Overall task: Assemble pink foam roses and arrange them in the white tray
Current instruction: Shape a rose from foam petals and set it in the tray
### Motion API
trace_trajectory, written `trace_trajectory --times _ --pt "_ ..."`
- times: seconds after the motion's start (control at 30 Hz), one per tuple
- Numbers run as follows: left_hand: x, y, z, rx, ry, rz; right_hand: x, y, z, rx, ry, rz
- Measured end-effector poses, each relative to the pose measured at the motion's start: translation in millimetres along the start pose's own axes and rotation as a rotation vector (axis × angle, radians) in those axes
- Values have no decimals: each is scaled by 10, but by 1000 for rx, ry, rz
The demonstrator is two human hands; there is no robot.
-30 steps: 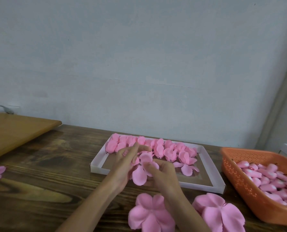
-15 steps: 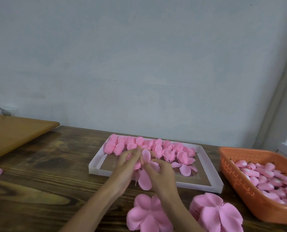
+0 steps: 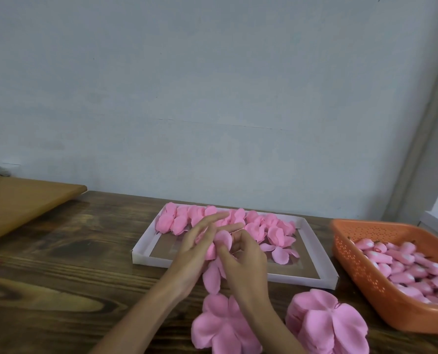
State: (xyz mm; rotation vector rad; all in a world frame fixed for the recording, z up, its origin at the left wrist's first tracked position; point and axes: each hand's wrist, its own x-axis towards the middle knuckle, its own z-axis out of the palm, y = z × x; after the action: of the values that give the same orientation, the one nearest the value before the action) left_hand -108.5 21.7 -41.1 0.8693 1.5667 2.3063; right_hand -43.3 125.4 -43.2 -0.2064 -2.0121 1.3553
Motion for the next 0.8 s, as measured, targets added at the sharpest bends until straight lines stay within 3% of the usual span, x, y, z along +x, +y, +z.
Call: trace_trajectory --times 0.3,0.5,0.8 --pt "3 3 3 105 22 49 21 -56 -12 -2 -24 -64" --pt "7 -2 -18 96 76 71 11 -61 15 42 -167 -136" --pt "47 6 -1 -59 133 -17 19 -9 27 66 -222 -197"
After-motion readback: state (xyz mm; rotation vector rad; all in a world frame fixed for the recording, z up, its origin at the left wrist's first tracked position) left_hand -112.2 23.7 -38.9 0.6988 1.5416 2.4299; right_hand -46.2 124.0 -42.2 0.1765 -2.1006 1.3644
